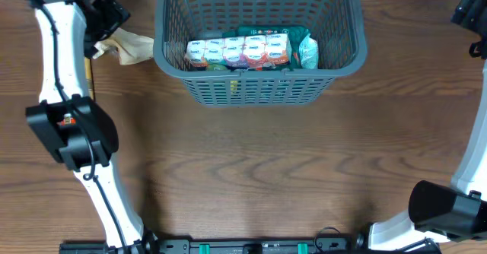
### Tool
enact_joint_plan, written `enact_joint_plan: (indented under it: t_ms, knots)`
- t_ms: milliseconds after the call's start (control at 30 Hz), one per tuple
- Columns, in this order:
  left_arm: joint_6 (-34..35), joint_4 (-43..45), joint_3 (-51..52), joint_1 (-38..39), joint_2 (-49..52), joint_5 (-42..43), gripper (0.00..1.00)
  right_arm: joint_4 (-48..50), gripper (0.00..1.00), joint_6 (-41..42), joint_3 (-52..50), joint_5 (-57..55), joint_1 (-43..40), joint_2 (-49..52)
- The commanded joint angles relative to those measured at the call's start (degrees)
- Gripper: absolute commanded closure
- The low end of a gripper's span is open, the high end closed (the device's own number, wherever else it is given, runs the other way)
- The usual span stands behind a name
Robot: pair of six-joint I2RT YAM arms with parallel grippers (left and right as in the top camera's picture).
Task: Pack container
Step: 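Move the left gripper to the crumpled beige pouch, then grasp the crumpled beige pouch with the left gripper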
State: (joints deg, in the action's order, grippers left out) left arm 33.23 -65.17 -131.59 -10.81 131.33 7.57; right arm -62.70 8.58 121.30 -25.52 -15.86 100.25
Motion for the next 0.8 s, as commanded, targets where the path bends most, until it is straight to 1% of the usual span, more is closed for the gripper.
enact_joint_plan:
  t_ms: [0,333,600,767]
  knots:
    - [4.44,0.33,0.22,0.20,3.28,0.76,0.01,0.00,0.01,0.81,0.61,-0.57,-0.39,-0.50]
    - [5.22,2.34,0.24,0.17,10.71,0.74,0.01,0.00,0.01,0.79,0.61,-0.57,-0.39,-0.50]
    - [5.25,7.54,0.24,0.17,13.11,0.28,0.01,0.00,0.01,0.81,0.61,-0.57,-0.39,-0.50]
    - [5.51,8.15,0.37,0.17,14.64,-0.76,0.02,0.00,0.01,0.79,0.61,-0.57,-0.39,-0.50]
